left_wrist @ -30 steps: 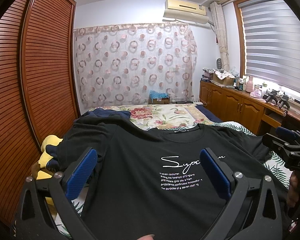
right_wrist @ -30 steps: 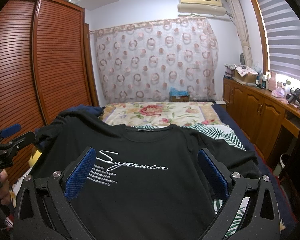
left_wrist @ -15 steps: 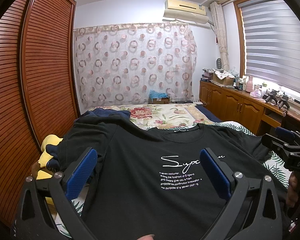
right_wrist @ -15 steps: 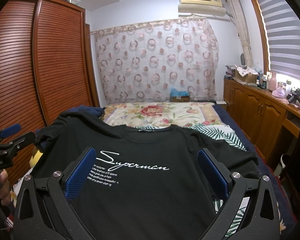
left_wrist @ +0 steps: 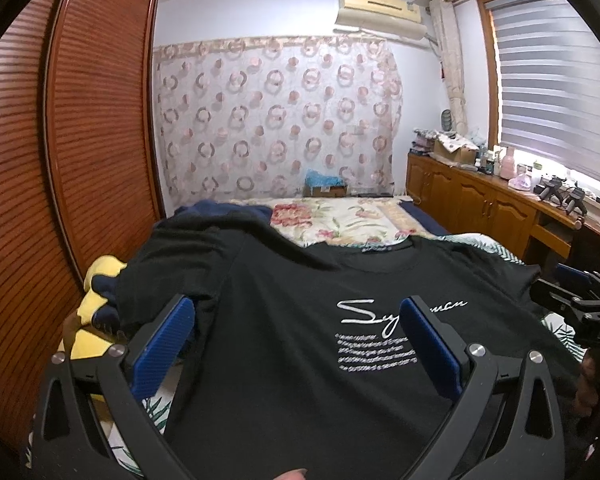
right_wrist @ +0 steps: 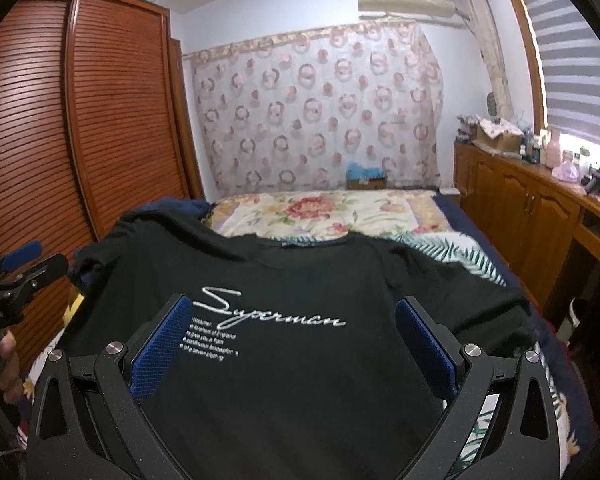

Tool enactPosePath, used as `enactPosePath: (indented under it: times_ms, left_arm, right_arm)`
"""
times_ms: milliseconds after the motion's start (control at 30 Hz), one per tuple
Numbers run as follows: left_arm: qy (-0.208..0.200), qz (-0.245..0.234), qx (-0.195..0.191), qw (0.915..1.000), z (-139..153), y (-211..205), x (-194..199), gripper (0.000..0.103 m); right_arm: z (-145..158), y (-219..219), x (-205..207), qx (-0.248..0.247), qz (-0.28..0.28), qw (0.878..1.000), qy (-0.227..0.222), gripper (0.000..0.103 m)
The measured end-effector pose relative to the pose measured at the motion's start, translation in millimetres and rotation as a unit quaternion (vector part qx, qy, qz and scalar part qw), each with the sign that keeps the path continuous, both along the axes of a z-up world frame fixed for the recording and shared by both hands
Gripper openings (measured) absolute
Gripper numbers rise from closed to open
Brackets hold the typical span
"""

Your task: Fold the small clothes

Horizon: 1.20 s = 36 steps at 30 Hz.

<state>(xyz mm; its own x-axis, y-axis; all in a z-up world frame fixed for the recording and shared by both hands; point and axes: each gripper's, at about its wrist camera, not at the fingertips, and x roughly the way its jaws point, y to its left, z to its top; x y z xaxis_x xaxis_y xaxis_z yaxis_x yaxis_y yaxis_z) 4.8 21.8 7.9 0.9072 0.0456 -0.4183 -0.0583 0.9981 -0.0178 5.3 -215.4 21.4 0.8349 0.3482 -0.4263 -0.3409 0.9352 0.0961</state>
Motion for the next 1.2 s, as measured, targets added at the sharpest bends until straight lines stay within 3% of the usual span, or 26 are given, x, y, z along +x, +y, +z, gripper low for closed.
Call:
enactPosePath:
  times_ms: [500,867,1000,1200]
  left_arm:
    - [0.040,0.009,-0.002,0.9992,-26,58,9,0.103]
    - [0.068,0.010,-0.035,0.9970,-34,127,21,0.103]
    - [0.085,0.009,-0.053,0.9949,-46,143,24,0.094]
    - [0.110,-0.009,-0.089,0.9900,-69,159,30,0.065]
  right_arm:
    - [-32,20,21,-0.018,0.027,0.999,0.043,0.103]
    - [-55,28,30,-0.034,0.048,0.996,0.074,0.103]
    - [-56,33,29,-0.036,0.060,0.995,0.077,0.103]
    - [-60,39,27,-0.041,0.074,0.993,0.082,0.103]
